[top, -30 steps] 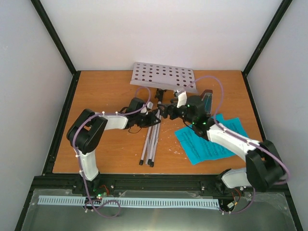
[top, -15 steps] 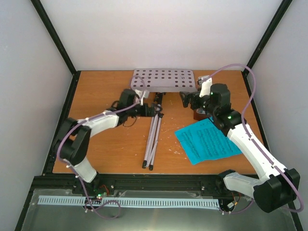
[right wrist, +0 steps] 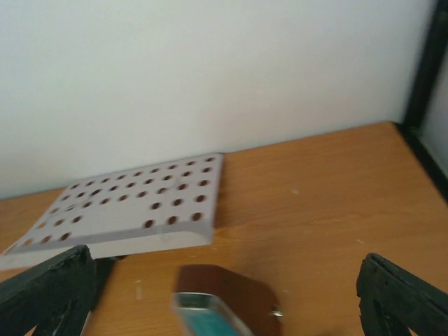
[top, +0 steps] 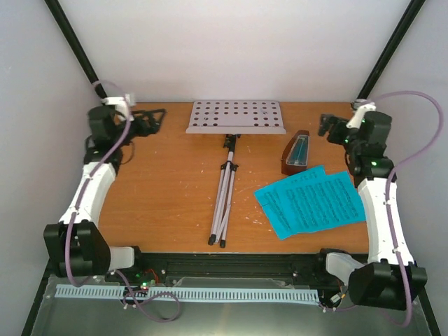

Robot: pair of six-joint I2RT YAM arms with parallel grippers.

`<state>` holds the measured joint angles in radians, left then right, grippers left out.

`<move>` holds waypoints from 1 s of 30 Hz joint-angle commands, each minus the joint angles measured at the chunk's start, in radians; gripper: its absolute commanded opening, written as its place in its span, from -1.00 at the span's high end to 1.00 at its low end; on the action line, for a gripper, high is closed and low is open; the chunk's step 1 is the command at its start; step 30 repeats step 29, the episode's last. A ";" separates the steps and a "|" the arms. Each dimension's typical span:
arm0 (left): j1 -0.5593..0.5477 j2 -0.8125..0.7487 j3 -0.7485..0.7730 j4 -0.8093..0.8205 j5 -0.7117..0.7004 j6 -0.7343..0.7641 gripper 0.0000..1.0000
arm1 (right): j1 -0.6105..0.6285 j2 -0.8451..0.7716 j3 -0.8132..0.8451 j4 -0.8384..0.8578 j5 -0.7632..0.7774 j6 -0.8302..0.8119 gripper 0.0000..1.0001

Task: Pack up the instrument practice props

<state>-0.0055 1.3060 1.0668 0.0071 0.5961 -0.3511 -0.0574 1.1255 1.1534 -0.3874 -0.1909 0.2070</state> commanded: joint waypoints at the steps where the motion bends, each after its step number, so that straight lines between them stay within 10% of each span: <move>1: 0.273 -0.053 -0.058 0.001 -0.006 -0.070 -0.99 | -0.144 -0.071 -0.084 0.046 -0.007 0.063 -1.00; 6: 0.518 -0.117 -0.351 0.271 -0.147 -0.190 -0.99 | -0.237 -0.143 -0.316 0.263 0.126 0.082 -1.00; 13: 0.495 -0.077 -0.720 0.756 -0.351 -0.060 -0.99 | -0.233 -0.224 -0.816 0.808 0.220 0.010 -0.97; 22: 0.428 0.105 -0.751 0.996 -0.260 0.121 -0.99 | -0.139 -0.022 -1.028 1.250 0.152 -0.102 -0.96; 30: 0.419 0.148 -0.751 1.075 -0.235 0.136 -0.99 | -0.109 0.074 -0.983 1.303 0.106 -0.143 -0.97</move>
